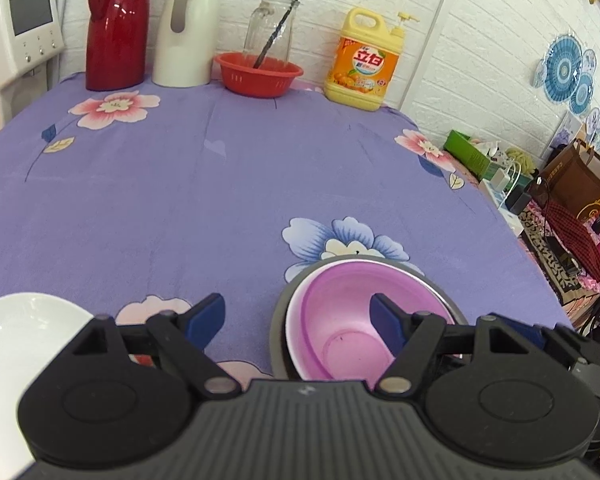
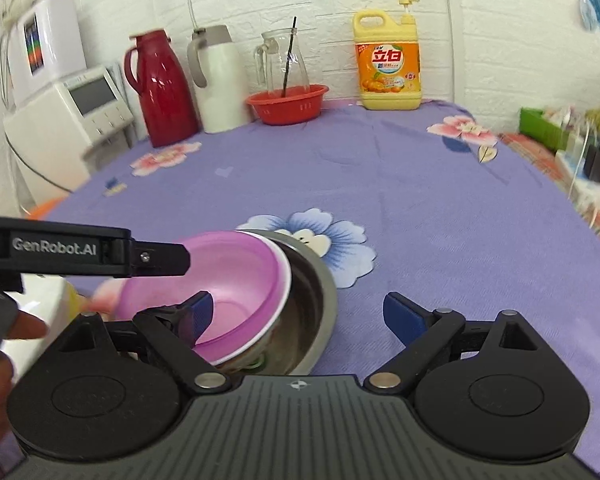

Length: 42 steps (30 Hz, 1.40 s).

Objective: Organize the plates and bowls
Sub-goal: 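Lower the pink bowl into the white bowl with the left gripper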

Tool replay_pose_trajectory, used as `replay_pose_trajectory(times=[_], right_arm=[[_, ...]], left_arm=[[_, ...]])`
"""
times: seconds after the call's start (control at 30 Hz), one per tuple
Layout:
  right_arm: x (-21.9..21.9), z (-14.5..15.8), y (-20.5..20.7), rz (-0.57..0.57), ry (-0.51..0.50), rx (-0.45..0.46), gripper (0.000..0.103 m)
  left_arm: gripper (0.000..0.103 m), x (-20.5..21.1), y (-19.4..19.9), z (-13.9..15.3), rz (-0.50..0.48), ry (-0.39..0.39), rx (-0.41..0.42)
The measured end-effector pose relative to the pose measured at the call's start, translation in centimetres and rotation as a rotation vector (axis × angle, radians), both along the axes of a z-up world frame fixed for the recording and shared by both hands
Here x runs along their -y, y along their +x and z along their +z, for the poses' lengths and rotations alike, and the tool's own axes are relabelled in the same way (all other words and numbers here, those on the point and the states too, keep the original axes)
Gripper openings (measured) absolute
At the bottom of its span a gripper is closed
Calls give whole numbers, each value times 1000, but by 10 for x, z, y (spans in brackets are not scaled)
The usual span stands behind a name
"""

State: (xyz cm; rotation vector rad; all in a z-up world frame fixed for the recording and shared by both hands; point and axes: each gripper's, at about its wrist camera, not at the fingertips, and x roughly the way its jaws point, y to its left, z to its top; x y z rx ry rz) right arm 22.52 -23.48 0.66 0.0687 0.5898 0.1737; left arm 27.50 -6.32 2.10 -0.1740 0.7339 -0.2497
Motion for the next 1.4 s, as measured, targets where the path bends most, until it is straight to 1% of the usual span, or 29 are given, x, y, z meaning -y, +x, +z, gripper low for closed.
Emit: replay_pose_trajectory(times=[0.1, 0.3, 0.4, 0.47, 0.57, 0.73, 0.8, 0.83, 0.97, 1.07, 1.13, 1.23, 1.3, 1.33, 1.4], right_arm=[[0, -3, 5, 11, -38, -11, 103], [10, 1, 5, -21, -39, -16, 103], [3, 3, 6, 30, -21, -20, 103], [-4, 1, 8, 57, -27, -30, 103], [-10, -5, 12, 65, -33, -49, 103], [-6, -17, 16, 47, 9, -95, 103], [-2, -21, 17, 36, 53, -112, 103], [-1, -22, 17, 38, 63, -105, 103], [-5, -21, 18, 43, 53, -104, 103], [-6, -22, 18, 39, 41, -90, 103], [-10, -24, 17, 37, 14, -81, 103], [-9, -25, 16, 35, 19, -69, 103], [-8, -24, 17, 41, 18, -79, 103], [-8, -23, 18, 36, 25, -87, 103], [-4, -20, 19, 9, 68, -94, 103]], left_arm=[[73, -1, 5, -3, -4, 0, -13], [73, -3, 14, -7, 1, -3, -26], [73, 1, 17, -10, -19, 1, -44], [73, 3, 19, -11, -27, 3, -52], [73, 6, 22, -15, -31, 15, -62], [74, 12, 29, -24, -43, 25, -99], [74, 12, 31, -26, -53, 12, -105], [74, 11, 31, -27, -56, 6, -109], [75, 9, 33, -28, -59, -13, -120], [75, 8, 31, -27, -60, -19, -119], [75, 7, 30, -27, -66, -21, -110], [75, 7, 29, -27, -65, -23, -107], [75, 8, 28, -26, -63, -12, -103], [75, 9, 28, -26, -63, -4, -99], [75, 10, 27, -26, -66, 8, -94]])
